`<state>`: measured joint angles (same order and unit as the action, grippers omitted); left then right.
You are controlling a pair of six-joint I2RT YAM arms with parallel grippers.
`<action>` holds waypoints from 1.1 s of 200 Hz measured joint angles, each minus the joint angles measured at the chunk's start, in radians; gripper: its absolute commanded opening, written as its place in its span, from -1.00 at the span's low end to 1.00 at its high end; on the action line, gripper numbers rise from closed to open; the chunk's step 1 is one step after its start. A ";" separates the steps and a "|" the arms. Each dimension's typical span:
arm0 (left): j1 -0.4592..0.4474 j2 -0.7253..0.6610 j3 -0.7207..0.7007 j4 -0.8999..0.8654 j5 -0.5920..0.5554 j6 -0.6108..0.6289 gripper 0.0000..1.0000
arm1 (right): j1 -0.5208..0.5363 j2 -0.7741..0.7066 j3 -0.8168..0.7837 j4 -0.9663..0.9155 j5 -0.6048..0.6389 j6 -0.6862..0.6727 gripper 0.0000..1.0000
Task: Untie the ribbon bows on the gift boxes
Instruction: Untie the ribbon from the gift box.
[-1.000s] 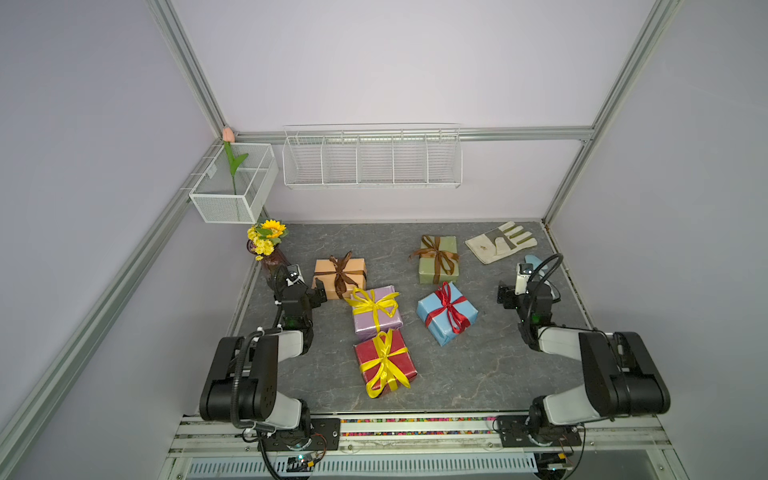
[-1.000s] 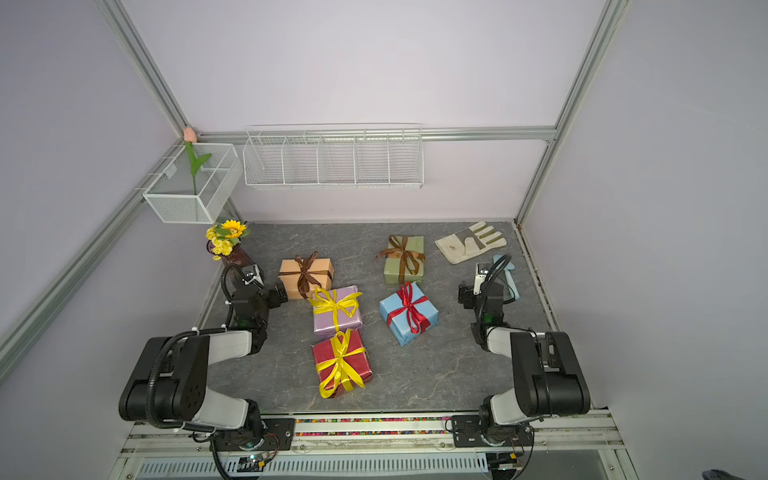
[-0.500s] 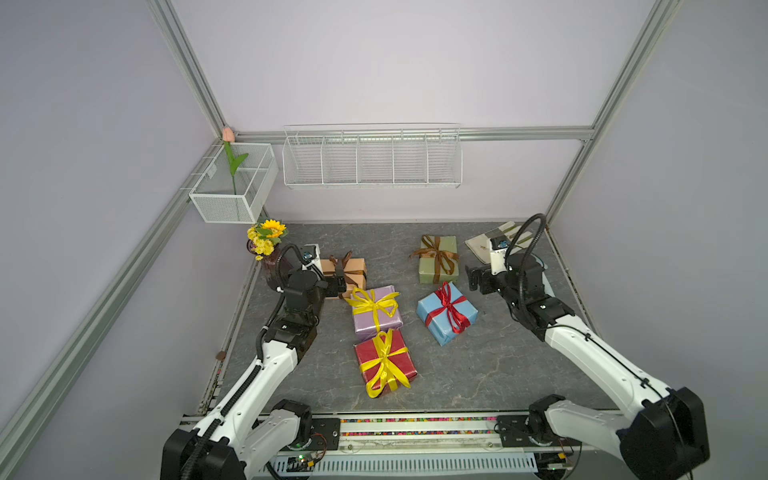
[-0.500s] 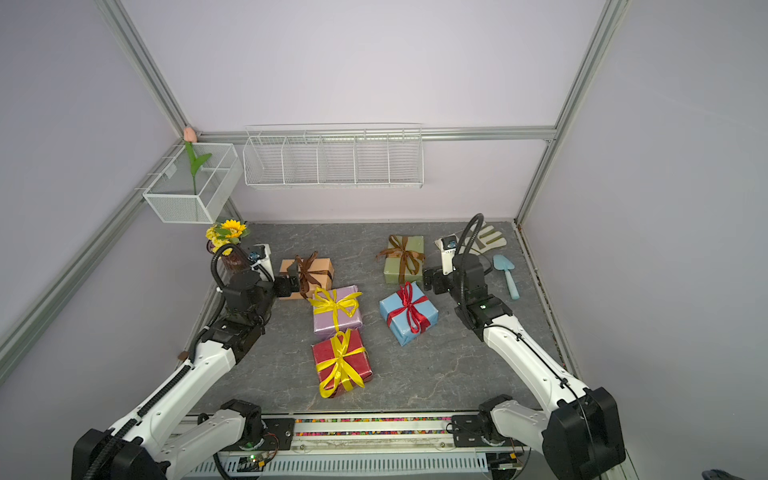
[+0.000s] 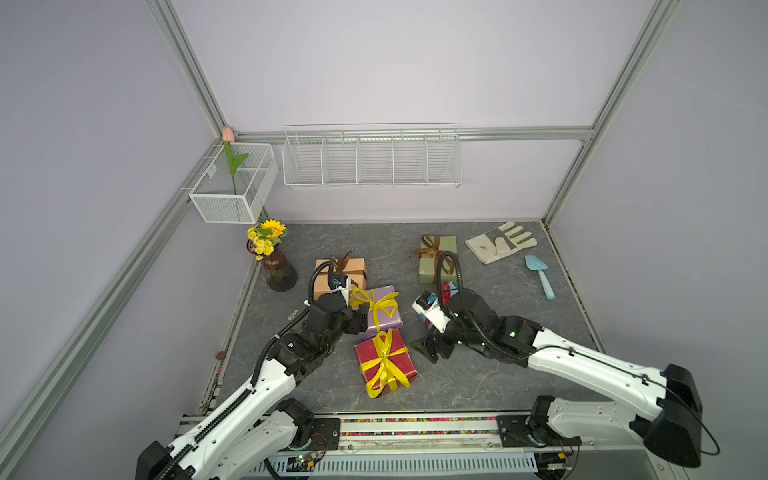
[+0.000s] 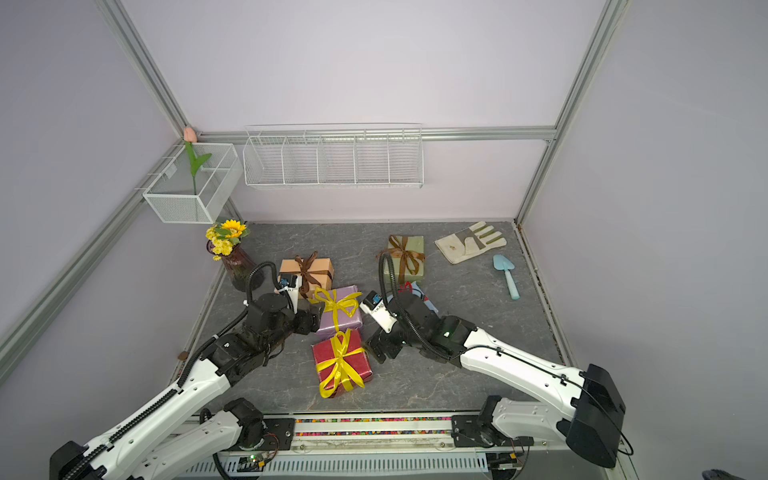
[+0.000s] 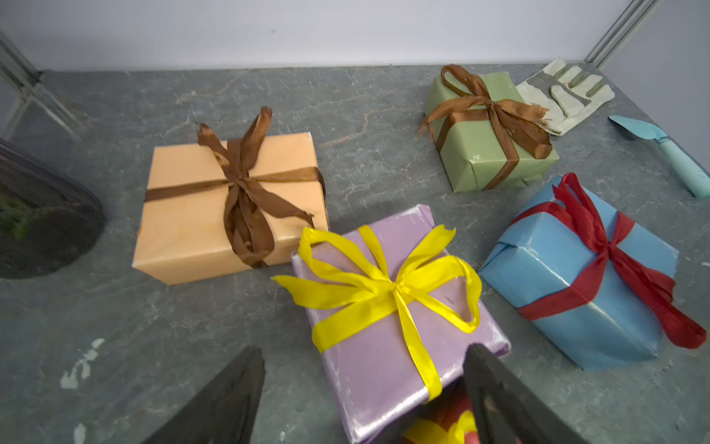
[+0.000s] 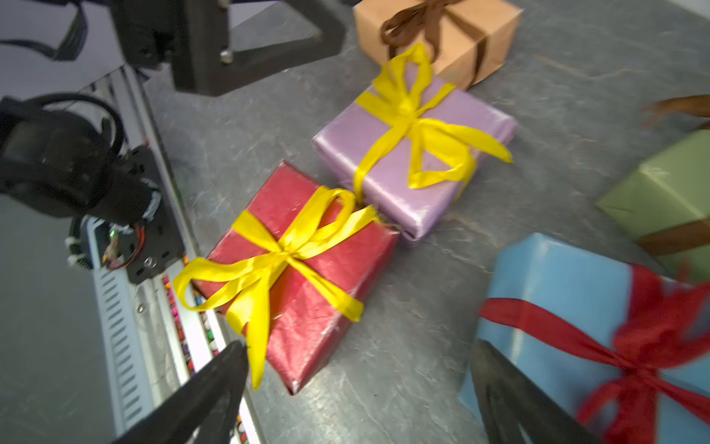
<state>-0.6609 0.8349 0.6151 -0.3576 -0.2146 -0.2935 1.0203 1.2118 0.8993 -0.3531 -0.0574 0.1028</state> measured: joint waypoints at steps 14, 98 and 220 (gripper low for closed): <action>-0.028 -0.050 -0.042 -0.030 0.000 -0.042 0.56 | 0.050 0.050 0.000 0.018 -0.011 0.022 0.58; -0.082 -0.216 -0.144 -0.148 0.004 -0.200 0.26 | 0.170 0.280 -0.027 0.201 -0.018 0.114 0.17; -0.190 -0.085 -0.185 -0.113 -0.006 -0.242 0.25 | 0.181 0.291 -0.039 0.238 -0.026 0.149 -0.53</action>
<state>-0.8505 0.7502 0.4297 -0.4702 -0.2207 -0.5358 1.2015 1.5028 0.8608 -0.1146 -0.0837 0.2516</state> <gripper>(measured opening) 0.625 0.266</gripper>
